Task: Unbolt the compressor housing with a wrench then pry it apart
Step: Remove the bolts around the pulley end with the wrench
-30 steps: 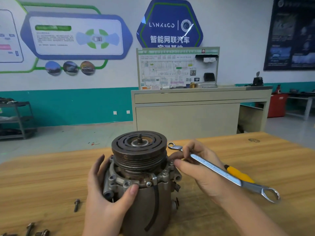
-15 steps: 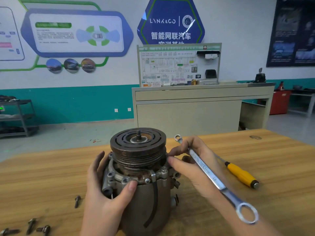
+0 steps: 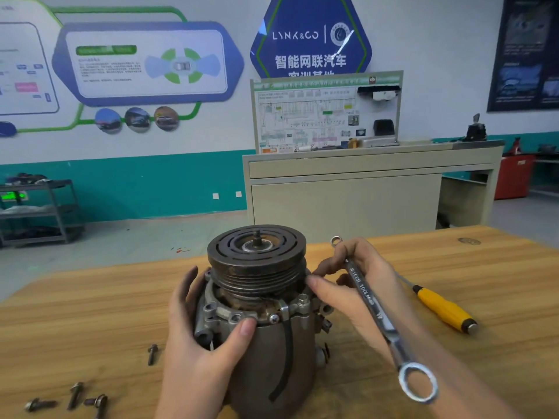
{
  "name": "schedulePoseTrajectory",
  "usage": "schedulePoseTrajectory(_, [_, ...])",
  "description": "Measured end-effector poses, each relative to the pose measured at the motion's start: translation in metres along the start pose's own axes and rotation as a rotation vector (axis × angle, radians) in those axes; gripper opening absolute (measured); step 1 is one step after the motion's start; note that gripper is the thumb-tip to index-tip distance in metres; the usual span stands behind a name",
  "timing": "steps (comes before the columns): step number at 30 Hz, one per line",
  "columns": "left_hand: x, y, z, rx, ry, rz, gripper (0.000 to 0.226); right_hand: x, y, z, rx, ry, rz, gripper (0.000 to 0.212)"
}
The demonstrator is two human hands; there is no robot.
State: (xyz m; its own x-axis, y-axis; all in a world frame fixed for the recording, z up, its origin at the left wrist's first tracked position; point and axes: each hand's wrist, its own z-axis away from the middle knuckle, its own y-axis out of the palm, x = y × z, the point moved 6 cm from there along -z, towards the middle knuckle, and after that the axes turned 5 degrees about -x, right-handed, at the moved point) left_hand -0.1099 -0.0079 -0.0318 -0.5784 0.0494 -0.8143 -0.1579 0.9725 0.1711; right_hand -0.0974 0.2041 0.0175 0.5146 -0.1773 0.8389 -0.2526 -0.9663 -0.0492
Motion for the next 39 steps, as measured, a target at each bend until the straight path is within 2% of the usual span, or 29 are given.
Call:
schedulePoseTrajectory(3, [0.0, -0.001, 0.0, 0.01, -0.008, -0.026, 0.09, 0.001, 0.002, 0.001, 0.03, -0.024, -0.074, 0.018])
schedulePoseTrajectory(8, [0.0, -0.003, -0.001, 0.033, -0.009, -0.059, 0.1, -0.001, -0.002, -0.002, -0.019, -0.023, -0.034, 0.036])
schedulePoseTrajectory(12, [-0.001, -0.002, -0.005, 0.068, -0.008, -0.073, 0.099, 0.002, 0.001, 0.0, 0.016, -0.046, -0.146, 0.021])
schedulePoseTrajectory(16, [-0.006, -0.001, -0.004, 0.099, -0.004, -0.1, 0.089, 0.002, 0.001, 0.0, -0.001, -0.026, -0.04, 0.04])
schedulePoseTrajectory(20, [-0.009, -0.002, -0.002, 0.103, -0.013, -0.136, 0.072, 0.001, 0.003, 0.002, 0.009, -0.052, -0.057, 0.023])
schedulePoseTrajectory(24, [-0.011, -0.003, 0.0, 0.098, 0.004, -0.135, 0.07, 0.0, 0.002, 0.003, -0.038, -0.065, -0.059, 0.033])
schedulePoseTrajectory(27, [-0.011, -0.003, 0.0, 0.097, 0.019, -0.143, 0.066, -0.001, 0.004, 0.002, -0.015, -0.067, -0.101, 0.029])
schedulePoseTrajectory(30, [-0.011, -0.003, -0.001, 0.105, 0.012, -0.152, 0.065, 0.003, 0.002, 0.003, -0.016, -0.109, -0.168, 0.022])
schedulePoseTrajectory(33, [-0.013, -0.002, 0.0, 0.109, 0.032, -0.15, 0.068, 0.003, 0.001, 0.002, -0.031, -0.083, -0.082, 0.037])
schedulePoseTrajectory(39, [-0.013, -0.001, 0.0, 0.126, 0.024, -0.139, 0.072, 0.002, 0.0, 0.002, -0.024, -0.134, -0.14, 0.023])
